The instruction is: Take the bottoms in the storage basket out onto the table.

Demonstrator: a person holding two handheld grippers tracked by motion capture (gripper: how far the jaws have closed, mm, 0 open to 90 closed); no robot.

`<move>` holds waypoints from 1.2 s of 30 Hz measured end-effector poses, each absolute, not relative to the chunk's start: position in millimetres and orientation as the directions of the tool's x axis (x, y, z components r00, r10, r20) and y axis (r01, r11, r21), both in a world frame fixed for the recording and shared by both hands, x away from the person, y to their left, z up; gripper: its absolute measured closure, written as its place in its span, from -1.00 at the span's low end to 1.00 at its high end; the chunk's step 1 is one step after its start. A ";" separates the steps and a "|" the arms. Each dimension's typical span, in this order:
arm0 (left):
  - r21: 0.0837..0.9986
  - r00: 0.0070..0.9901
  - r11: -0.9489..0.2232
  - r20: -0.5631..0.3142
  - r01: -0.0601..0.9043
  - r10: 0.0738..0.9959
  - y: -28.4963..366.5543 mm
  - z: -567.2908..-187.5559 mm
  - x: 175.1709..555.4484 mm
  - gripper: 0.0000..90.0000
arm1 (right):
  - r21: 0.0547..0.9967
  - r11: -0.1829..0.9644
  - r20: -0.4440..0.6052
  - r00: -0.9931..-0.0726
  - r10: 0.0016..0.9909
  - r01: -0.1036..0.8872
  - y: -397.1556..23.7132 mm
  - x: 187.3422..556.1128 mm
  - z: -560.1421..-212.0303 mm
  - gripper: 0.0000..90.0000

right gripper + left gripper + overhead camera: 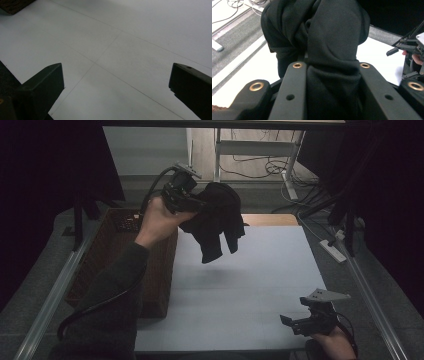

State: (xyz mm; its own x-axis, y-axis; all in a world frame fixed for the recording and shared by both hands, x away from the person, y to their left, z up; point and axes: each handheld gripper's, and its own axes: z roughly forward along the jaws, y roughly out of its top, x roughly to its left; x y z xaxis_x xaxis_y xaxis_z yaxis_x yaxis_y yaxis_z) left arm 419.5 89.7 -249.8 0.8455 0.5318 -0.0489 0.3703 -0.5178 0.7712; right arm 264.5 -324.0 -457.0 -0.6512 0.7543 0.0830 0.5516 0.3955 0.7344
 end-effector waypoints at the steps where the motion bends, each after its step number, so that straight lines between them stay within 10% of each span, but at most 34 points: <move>1: 0.770 0.848 -0.521 -0.048 0.369 0.529 87.7 -251.1 419.4 0.64 | 0.734 0.395 0.084 -0.651 0.754 0.552 -324.1 264.5 -457.0 -0.99; 36: 0.707 0.848 -0.558 -0.114 0.435 0.518 42.5 -338.9 432.4 0.62 | 0.737 0.395 0.080 -0.652 0.754 0.548 -324.0 263.8 -456.8 -0.99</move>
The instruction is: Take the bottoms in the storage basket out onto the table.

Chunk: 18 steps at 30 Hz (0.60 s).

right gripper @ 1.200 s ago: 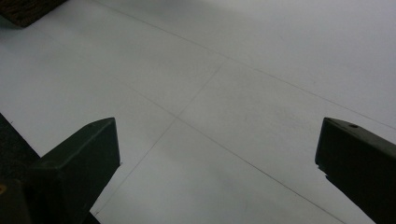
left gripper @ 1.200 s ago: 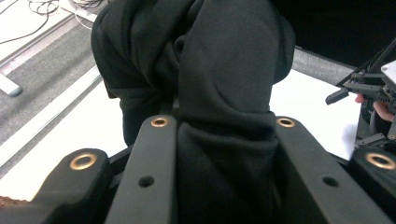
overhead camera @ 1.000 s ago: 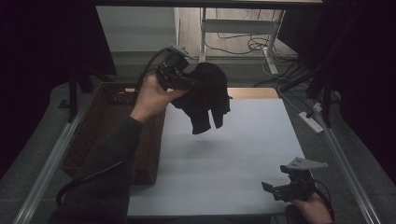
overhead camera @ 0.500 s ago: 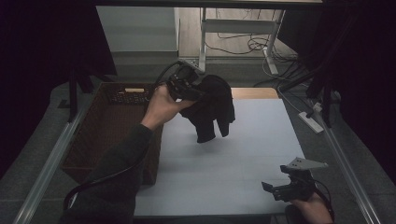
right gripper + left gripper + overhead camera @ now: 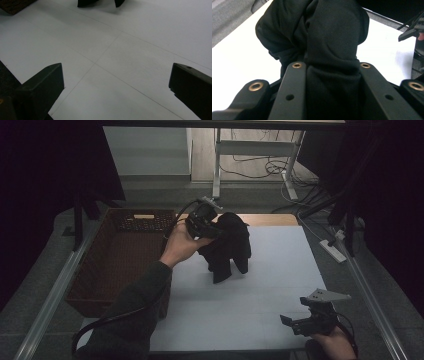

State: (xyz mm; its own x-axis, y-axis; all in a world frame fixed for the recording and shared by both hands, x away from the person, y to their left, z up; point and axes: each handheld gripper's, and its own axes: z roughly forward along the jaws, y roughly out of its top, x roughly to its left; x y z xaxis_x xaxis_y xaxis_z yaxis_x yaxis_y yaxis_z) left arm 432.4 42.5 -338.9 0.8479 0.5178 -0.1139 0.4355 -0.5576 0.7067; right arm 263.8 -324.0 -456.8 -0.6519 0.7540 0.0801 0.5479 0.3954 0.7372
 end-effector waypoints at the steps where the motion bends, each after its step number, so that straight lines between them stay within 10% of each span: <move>1: 0.703 0.848 -0.561 -0.116 0.438 0.517 41.7 -341.7 432.7 0.62 | 0.737 0.396 0.079 -0.653 0.754 0.547 -324.0 263.8 -456.8 -0.99; 18: 0.668 0.833 -0.567 -0.149 0.482 0.533 18.2 -381.1 436.8 0.61 | 0.736 0.403 0.076 -0.657 0.750 0.545 -323.6 263.4 -456.7 -0.99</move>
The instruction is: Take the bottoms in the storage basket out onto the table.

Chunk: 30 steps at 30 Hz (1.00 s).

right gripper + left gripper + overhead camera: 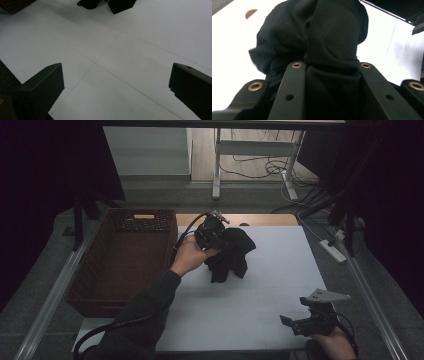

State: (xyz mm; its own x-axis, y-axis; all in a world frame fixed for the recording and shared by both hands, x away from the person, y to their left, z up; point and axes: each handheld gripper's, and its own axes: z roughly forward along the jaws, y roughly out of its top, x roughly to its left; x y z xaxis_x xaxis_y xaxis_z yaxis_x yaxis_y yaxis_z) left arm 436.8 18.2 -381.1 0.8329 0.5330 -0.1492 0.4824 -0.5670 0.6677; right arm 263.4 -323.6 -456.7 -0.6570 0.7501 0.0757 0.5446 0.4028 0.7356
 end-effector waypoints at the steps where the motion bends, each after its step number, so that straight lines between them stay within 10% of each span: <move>1: 0.665 0.831 -0.567 -0.150 0.486 0.536 17.0 -383.4 436.7 0.61 | 0.736 0.404 0.075 -0.657 0.750 0.544 -323.6 263.4 -456.7 -0.99; 30: 0.596 0.782 -0.568 -0.175 0.568 0.598 0.8 -457.0 441.2 0.58 | 0.733 0.413 0.065 -0.660 0.748 0.540 -322.6 263.0 -456.9 -0.99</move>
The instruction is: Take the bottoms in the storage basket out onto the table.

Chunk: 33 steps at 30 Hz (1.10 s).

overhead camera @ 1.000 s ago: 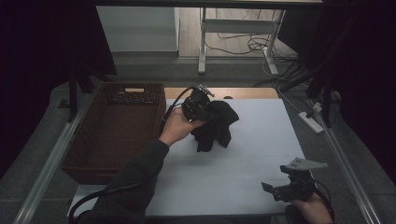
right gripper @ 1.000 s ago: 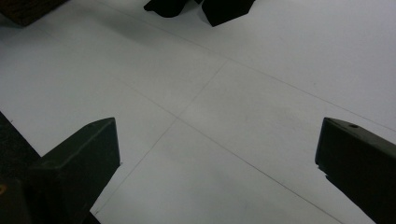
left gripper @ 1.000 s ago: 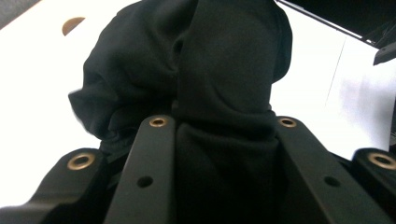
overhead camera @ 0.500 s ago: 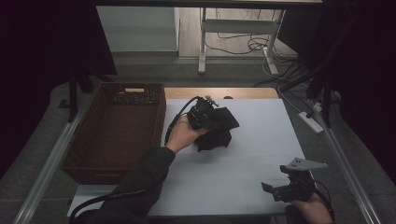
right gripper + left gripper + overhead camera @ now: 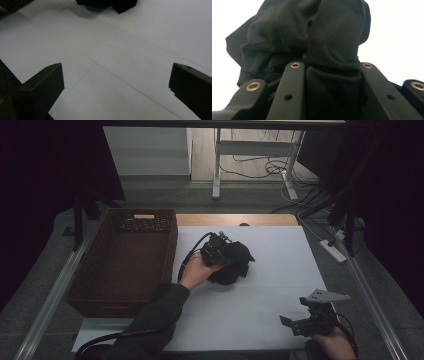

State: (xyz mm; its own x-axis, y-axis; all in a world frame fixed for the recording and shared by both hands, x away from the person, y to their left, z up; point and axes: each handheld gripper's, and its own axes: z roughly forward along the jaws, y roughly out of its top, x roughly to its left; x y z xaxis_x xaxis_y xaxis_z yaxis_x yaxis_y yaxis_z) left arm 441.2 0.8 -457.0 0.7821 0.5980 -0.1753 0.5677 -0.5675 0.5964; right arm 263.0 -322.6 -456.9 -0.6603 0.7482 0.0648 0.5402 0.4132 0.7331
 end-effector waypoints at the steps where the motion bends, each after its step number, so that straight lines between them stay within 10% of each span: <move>1: 0.594 0.781 -0.569 -0.175 0.569 0.599 0.4 -459.1 441.4 0.58 | 0.733 0.414 0.064 -0.660 0.748 0.540 -322.6 262.9 -456.8 -0.99; 33: 0.599 0.805 -0.599 -0.137 0.531 0.577 -5.4 -512.2 439.1 0.18 | 0.726 0.431 0.052 -0.668 0.742 0.536 -320.4 262.9 -457.5 -0.99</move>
State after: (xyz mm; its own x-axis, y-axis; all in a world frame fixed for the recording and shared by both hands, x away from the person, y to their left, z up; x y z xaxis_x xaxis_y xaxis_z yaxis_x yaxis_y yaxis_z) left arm 439.1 -5.4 -512.2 0.8051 0.5770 -0.1373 0.5314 -0.5989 0.5991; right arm 262.9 -320.4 -457.5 -0.6680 0.7424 0.0520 0.5359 0.4314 0.7258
